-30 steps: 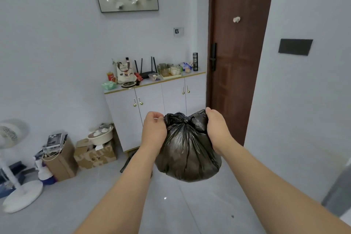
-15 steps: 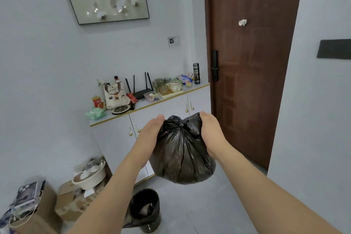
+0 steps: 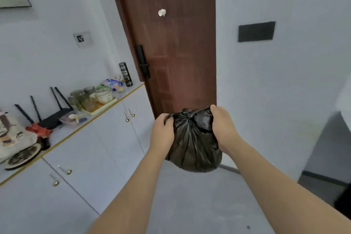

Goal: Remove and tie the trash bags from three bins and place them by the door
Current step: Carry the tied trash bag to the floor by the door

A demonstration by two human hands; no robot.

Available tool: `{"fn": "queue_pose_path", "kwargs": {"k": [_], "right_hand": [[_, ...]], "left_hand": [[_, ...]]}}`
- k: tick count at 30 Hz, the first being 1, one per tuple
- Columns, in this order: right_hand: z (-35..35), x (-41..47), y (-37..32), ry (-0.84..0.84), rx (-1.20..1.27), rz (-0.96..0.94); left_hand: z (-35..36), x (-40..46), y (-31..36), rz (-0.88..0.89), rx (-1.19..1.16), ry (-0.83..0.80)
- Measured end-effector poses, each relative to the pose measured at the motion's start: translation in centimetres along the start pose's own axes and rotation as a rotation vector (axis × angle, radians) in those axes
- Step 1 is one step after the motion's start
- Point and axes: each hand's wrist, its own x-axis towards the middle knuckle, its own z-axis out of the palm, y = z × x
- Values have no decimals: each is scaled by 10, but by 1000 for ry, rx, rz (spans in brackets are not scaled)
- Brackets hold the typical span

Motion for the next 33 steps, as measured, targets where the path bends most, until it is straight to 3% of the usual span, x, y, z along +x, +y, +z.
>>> {"fn": "queue_pose_path", "kwargs": {"k": [4, 11, 20, 25, 33], "right_hand": [[-65, 26, 10, 175, 29, -13], [-193, 76, 36, 283, 19, 64], [-296, 154, 131, 410, -86, 254], [-335, 215, 284, 508, -190, 387], [-414, 300, 643, 626, -37, 526]], "left_hand": [[80, 16, 5, 51, -17, -181], [213, 33, 18, 28, 34, -445], [360, 48, -37, -31, 88, -606], [470, 49, -167, -187, 96, -666], [677, 2, -495, -272, 182, -750]]}}
